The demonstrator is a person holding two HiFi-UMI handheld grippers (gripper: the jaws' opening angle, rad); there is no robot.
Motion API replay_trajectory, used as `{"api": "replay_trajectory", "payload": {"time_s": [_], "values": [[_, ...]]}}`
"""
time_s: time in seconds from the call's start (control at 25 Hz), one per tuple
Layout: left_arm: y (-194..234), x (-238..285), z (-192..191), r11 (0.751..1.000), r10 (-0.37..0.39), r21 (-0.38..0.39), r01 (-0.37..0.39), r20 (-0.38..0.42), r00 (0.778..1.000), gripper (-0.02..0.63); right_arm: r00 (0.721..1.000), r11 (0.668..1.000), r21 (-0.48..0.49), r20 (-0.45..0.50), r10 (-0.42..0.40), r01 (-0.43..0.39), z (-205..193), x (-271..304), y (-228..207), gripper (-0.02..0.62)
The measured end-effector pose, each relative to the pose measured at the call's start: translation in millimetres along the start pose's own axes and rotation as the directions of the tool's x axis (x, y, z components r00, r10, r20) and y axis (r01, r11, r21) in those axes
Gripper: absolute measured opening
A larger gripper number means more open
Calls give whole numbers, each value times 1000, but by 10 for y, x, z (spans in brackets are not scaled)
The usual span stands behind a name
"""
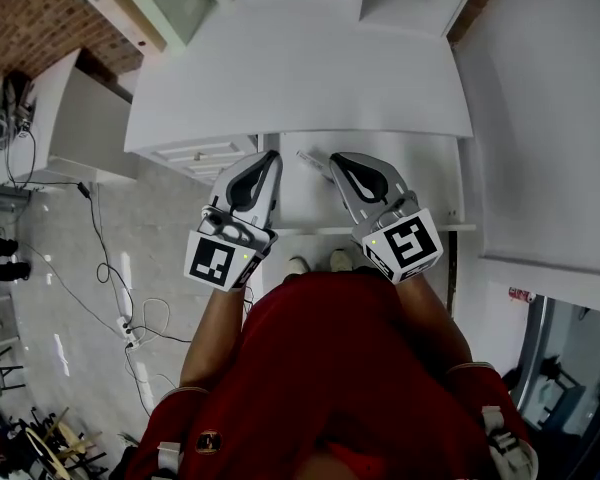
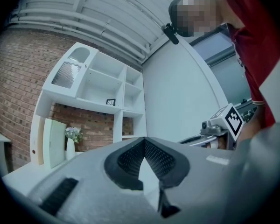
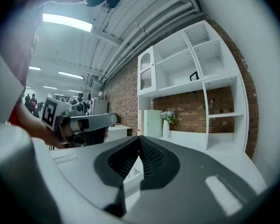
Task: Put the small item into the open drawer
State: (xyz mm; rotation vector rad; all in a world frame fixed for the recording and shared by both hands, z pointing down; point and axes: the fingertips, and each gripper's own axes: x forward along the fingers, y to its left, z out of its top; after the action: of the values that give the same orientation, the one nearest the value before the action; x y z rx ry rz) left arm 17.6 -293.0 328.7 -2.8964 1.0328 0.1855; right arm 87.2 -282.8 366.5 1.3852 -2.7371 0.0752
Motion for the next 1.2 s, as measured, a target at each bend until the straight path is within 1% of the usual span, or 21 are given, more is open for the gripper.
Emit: {"api": "replay_trajectory", "payload": {"time_s": [0.28, 0.52, 0.88, 1.2], "values": [[-79, -25, 79, 1000, -17, 7, 17, 14, 1000, -2, 998, 1000, -12, 57, -1, 2, 175, -95, 62, 12], [-95, -65, 100, 1000, -18, -2, 18, 13, 1000, -2, 995, 1000, -17, 94, -13, 15, 276, -160, 77, 11], [-149, -65, 64, 1000, -22, -16, 22, 11, 1000, -2, 995, 999, -15, 94, -27, 28, 254, -235, 72, 11], [-105, -72, 78, 1000, -7, -17, 7, 18, 1000, -2, 994, 999, -13, 104, -36, 38, 262, -246, 45, 11]]}}
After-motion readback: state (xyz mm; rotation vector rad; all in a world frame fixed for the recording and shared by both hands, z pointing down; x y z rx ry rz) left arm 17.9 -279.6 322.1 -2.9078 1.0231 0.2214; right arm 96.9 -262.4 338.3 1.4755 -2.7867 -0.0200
